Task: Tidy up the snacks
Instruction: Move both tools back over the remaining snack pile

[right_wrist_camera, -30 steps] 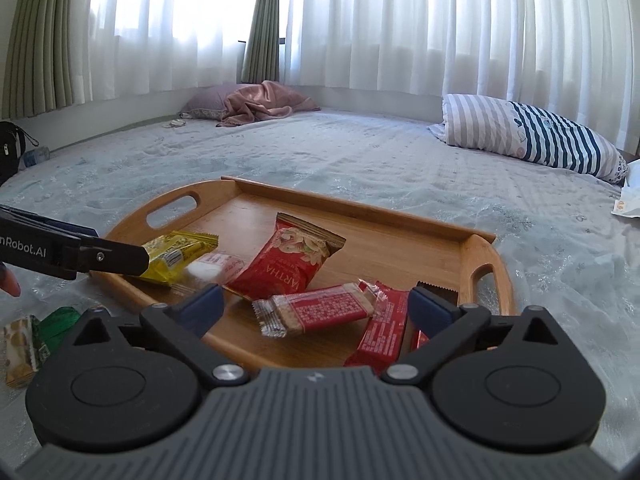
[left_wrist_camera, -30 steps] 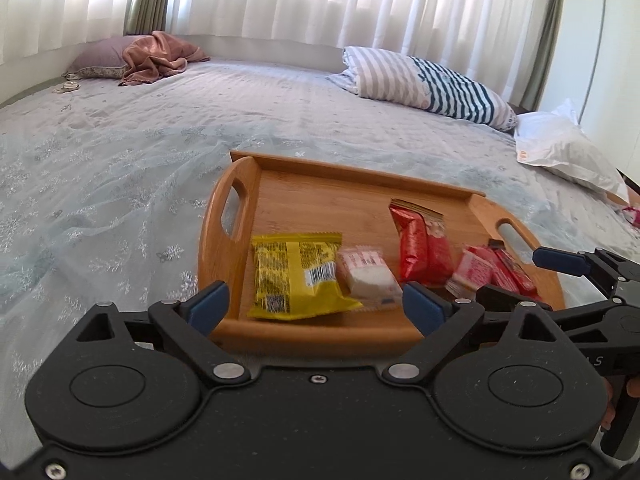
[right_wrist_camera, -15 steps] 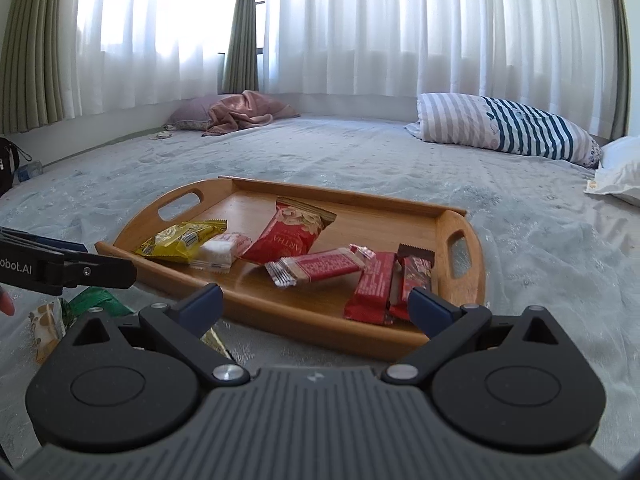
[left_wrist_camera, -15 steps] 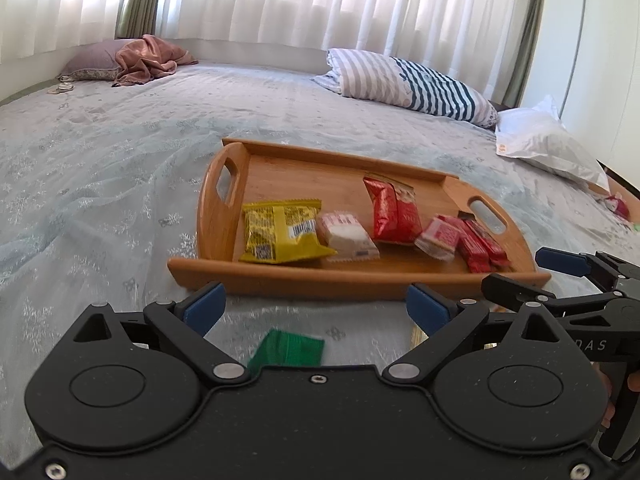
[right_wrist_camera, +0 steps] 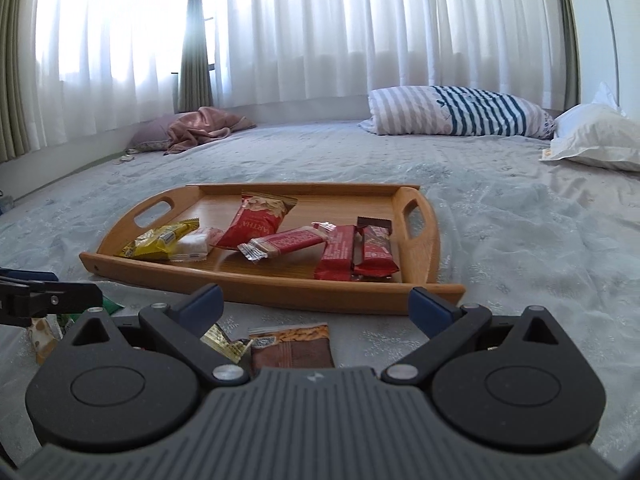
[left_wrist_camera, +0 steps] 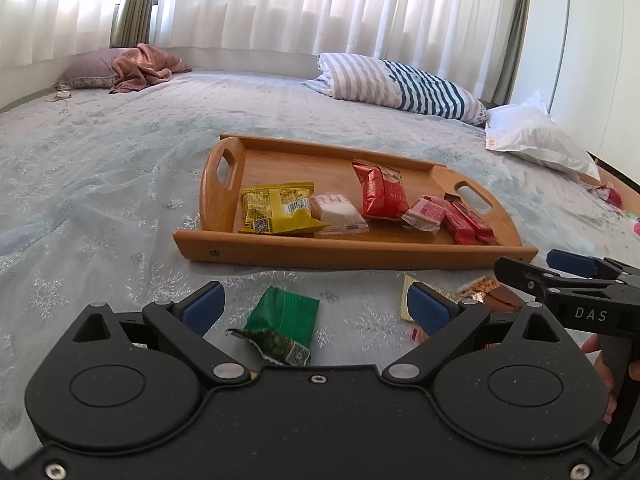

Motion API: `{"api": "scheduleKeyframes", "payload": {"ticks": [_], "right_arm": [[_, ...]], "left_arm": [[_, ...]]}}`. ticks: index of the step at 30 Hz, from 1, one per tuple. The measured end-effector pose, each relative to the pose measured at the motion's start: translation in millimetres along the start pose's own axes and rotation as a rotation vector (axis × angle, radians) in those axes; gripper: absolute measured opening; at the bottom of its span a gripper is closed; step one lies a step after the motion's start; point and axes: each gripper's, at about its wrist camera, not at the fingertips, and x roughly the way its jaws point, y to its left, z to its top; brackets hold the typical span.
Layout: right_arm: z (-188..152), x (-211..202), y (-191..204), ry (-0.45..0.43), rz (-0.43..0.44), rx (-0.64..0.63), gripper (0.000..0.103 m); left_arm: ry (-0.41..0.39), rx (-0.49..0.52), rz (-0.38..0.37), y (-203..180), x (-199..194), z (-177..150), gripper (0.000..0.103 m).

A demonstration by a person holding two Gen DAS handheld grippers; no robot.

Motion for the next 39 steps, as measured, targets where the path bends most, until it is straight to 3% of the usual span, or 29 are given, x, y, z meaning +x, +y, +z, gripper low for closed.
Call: {"api": "scheduleKeyframes", "payload": {"ticks": [5, 15, 22, 32, 35, 39], "right_arm": [[-9.0, -2.9, 2.4, -0.019, -0.072, -0.005, 0.103], [-22.6, 0.0, 11.5, -0.026, -0.106, -0.043, 0.103], [-27.2, 4.1, 21.2, -0.014, -0.108, -0.1, 0.103], [-27.7, 8.7, 16.3, 0.006, -0.083, -0.082, 0.103], [-27.8, 11.8, 15.6, 0.031, -0.052, -0.086, 0.103], [-28.5, 15.4, 17.0, 0.058, -0.031, -0.098, 0.103]], "left_arm": [[-0.007, 0.015, 0.009, 0.4, -6.2, -8.0, 0.098], [0.004, 0.026, 0.04, 6.7, -12.2, -22.7, 0.099], [0.001, 0.019, 0.072, 10.2, -16.2, -31.5, 0.099], [0.039, 0.022, 0.078, 14.2, -13.9, -40.6, 0.097], [0.036, 0.024, 0.078, 12.8, -14.5, -41.4, 0.091], [0.028, 0.035, 0.088, 10.4, -15.8, -41.5, 0.07]]}}
